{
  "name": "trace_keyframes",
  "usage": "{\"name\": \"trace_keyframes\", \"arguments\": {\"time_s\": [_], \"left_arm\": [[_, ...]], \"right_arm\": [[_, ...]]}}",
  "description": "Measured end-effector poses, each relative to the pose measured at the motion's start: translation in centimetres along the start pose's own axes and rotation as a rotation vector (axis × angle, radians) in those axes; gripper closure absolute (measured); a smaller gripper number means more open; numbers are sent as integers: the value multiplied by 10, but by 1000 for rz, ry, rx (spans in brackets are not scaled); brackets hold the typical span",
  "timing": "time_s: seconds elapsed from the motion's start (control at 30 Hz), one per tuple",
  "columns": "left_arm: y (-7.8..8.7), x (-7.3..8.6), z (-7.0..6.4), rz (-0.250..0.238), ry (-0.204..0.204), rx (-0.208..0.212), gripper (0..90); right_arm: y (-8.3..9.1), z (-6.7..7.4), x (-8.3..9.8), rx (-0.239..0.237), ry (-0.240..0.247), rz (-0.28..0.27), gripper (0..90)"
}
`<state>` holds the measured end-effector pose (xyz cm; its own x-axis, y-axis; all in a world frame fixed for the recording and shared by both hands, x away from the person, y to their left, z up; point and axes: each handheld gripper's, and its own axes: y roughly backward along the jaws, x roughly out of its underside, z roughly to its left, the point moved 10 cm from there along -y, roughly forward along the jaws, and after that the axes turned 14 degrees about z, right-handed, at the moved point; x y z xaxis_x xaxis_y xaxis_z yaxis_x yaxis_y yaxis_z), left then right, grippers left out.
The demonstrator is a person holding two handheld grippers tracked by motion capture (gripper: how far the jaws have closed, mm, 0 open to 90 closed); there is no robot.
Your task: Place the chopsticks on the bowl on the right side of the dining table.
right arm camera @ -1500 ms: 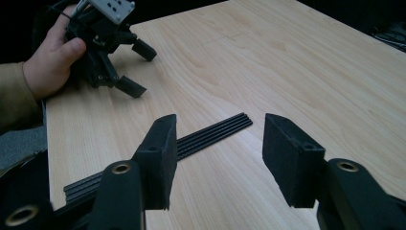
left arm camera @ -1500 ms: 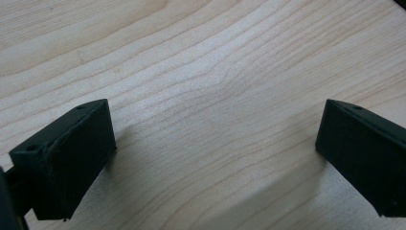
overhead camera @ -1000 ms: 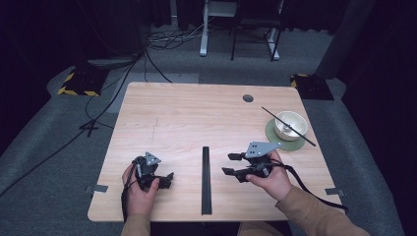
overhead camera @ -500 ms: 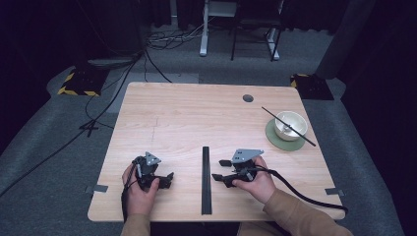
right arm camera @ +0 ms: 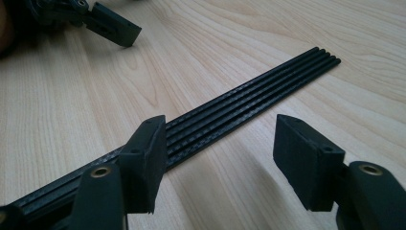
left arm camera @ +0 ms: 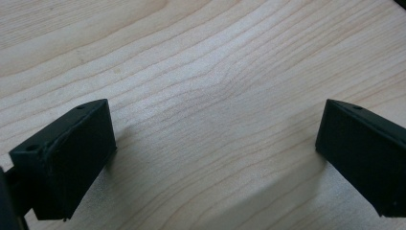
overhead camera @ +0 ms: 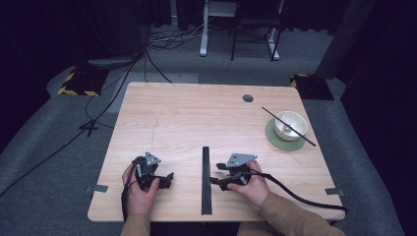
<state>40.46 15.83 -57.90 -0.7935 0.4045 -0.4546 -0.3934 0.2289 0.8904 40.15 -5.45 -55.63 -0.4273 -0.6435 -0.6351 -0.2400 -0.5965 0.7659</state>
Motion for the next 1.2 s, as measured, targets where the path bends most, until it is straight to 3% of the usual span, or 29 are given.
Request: {"name": "trace_keyframes", "arguments": {"time_s": [0.23, 0.47, 0.5, 0.8, 0.83, 0.97, 1.2], "left_arm": [[0, 0, 0, 0, 0, 0, 2], [0, 0, 0, 0, 0, 0, 2], [0, 0, 0, 0, 0, 0, 2], [0, 0, 0, 3, 0, 2, 2], [0, 0, 0, 3, 0, 2, 2], [0, 0, 0, 5, -1, 3, 2], [0, 0, 0, 5, -1, 2, 2]], "right_arm": [[-5, 1, 2, -1, -24, 6, 365], [-6, 1, 2, 12, -22, 12, 366], [-7, 0, 3, 16, -5, 20, 366], [-8, -1, 4, 23, -18, 40, 368], [-8, -2, 5, 27, -1, 41, 368], [-9, 3, 2, 8, -50, 31, 368], [-10, 4, 3, 7, -56, 44, 372]]}}
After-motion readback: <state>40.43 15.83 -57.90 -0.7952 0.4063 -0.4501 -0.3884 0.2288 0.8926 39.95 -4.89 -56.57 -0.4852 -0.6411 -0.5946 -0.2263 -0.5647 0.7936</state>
